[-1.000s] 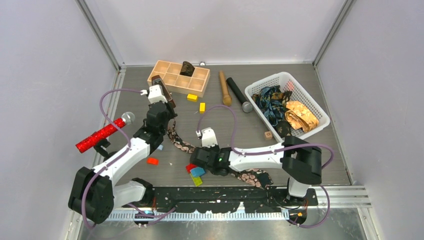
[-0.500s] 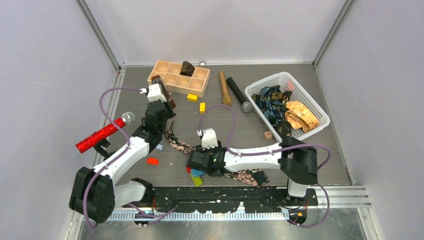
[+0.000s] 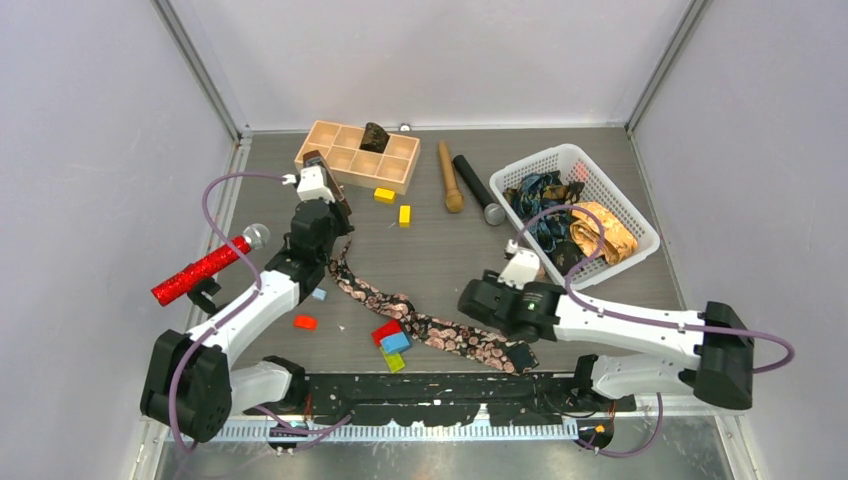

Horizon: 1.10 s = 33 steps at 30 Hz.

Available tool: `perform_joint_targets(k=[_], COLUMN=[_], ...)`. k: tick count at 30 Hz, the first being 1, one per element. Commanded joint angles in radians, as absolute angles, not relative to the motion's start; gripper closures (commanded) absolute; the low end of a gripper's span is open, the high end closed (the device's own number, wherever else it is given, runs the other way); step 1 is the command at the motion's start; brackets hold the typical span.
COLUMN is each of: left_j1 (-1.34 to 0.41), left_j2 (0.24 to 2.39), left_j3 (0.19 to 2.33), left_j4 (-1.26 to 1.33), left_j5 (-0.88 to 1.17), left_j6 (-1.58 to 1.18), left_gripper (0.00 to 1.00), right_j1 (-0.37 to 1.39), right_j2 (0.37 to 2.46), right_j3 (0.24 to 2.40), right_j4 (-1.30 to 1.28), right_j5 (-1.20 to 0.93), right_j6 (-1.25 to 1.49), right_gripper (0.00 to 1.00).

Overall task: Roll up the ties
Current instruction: Flatten out the tie at the center of the board.

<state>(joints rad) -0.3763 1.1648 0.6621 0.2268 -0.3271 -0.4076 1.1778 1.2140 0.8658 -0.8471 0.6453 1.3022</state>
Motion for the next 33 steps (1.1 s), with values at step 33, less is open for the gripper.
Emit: perform_joint_targets(k=[33], left_j1=[-0.370], left_j2=[1.113], left_j3=[0.683], left_j4=[0.249], left_j5=[-0.275], left_j6=[-0.431], left_gripper=[1.00], right_j1=[1.136], right_j2=[1.086], right_j3=[0.559], right_j4=[-0.861], right_j5=[0.333], right_j6=[1.577], right_gripper=[0.53])
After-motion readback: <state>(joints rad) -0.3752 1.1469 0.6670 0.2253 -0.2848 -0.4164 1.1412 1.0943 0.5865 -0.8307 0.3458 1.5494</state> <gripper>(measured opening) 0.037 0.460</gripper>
